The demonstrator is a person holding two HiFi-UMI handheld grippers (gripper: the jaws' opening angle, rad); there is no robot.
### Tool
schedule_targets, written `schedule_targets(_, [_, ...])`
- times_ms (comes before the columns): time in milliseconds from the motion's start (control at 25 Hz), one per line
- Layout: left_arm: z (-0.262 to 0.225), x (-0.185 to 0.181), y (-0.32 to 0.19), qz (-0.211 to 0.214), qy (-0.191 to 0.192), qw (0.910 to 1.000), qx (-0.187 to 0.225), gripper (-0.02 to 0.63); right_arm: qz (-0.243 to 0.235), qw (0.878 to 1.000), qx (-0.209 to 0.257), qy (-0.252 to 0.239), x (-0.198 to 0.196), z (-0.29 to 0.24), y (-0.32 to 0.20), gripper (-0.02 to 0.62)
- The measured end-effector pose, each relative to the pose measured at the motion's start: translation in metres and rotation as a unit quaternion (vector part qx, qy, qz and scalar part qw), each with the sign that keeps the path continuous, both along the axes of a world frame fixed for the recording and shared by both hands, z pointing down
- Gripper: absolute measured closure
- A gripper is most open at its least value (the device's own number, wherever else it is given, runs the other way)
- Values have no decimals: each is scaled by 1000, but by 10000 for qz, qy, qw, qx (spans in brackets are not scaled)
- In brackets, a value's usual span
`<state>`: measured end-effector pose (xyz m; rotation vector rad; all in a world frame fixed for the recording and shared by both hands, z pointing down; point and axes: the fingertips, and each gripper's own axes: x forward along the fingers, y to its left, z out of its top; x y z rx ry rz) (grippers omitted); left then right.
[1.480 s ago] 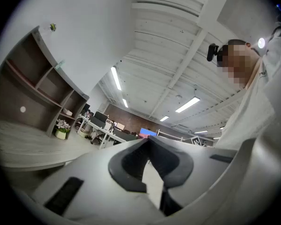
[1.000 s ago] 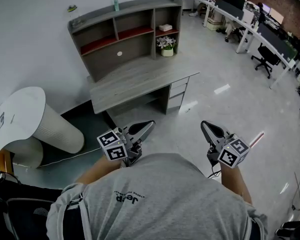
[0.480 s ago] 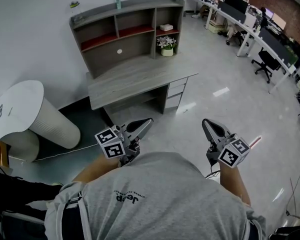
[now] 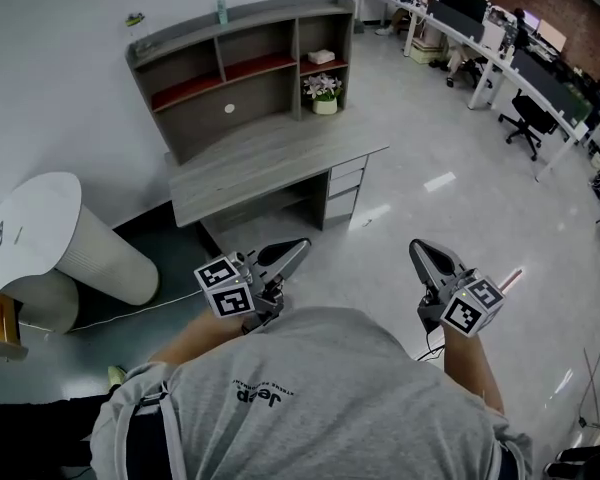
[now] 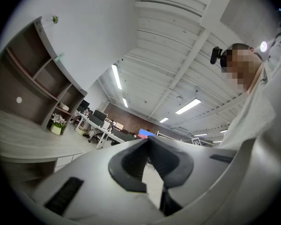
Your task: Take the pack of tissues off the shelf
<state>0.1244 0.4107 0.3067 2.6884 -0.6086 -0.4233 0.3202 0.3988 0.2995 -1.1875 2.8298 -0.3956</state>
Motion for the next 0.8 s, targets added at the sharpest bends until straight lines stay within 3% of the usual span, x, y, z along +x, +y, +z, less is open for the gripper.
schedule_targets(480, [12, -7, -63, 185, 113, 9997, -144, 578, 212, 9996, -97, 144, -3, 11, -49, 577])
schedule_targets(800, [17, -23, -160, 506, 167, 9984, -162, 578, 440, 9988, -112, 156, -24, 16, -141, 577])
